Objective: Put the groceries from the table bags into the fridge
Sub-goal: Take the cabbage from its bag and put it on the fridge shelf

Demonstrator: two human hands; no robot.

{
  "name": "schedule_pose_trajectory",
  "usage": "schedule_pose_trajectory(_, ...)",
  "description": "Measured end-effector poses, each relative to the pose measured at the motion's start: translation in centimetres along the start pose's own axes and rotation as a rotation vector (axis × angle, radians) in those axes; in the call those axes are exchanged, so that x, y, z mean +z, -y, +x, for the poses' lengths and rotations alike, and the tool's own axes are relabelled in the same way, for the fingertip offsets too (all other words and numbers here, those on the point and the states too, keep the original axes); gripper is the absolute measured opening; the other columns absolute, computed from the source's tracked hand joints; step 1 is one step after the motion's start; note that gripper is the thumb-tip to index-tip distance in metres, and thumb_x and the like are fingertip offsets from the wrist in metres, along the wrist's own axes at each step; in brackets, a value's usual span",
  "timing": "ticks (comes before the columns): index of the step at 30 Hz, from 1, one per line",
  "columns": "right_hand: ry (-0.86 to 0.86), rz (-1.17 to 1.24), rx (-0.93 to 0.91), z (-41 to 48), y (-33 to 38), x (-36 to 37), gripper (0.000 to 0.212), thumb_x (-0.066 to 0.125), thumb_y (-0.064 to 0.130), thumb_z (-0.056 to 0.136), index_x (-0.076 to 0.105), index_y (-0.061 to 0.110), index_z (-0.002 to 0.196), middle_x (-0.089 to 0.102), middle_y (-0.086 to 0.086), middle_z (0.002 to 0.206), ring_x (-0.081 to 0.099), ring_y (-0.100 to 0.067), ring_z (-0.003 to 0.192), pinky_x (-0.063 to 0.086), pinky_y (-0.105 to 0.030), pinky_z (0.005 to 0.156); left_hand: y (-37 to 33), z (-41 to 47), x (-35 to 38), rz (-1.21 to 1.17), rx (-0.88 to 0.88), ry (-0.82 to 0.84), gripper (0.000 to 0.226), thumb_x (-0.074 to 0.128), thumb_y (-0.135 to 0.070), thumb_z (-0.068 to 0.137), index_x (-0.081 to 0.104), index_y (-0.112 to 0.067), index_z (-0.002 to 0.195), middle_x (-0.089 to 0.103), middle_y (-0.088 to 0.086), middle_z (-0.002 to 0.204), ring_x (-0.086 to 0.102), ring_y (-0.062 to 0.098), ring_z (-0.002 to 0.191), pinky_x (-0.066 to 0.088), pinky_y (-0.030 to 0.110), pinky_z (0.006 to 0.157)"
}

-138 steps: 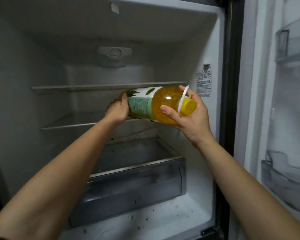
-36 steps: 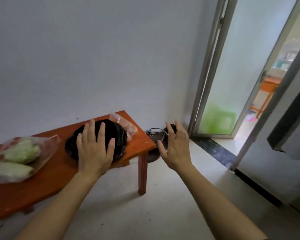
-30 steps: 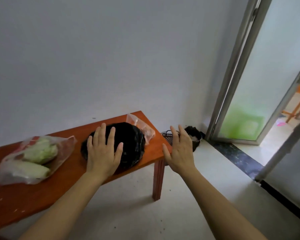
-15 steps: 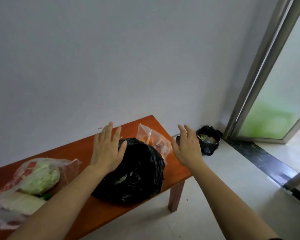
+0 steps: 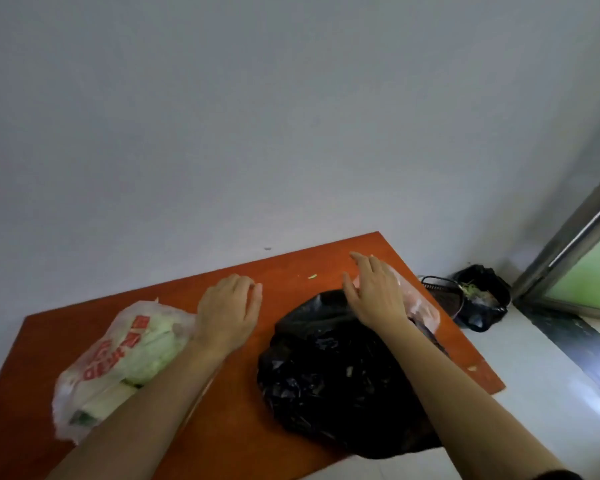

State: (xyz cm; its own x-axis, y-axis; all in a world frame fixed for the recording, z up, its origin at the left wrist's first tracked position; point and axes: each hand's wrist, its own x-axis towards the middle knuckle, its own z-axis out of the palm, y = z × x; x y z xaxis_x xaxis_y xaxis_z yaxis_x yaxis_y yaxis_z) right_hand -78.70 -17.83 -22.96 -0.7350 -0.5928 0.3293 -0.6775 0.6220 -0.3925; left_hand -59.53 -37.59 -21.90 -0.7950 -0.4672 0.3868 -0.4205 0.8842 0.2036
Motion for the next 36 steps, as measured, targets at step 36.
schedule_pose_trajectory(36, 0.803, 0.261, 0.095, 6.1, 26.4, 29.5, 0.065, 0.060, 0.041, 0.094, 0.030, 0.013, 0.146, 0.042, -0.015, 0.142, 0.053, -0.036, 0.122, 0.050, -0.047, 0.095, 31.1, -5.0, 6.5, -0.584, -0.824, 0.269, 0.048, 0.027, -0.059, 0.101, 0.059, -0.030, 0.123, 0.060, -0.013, 0.123, 0.056, 0.009, 0.114, 0.047, 0.039, 0.099)
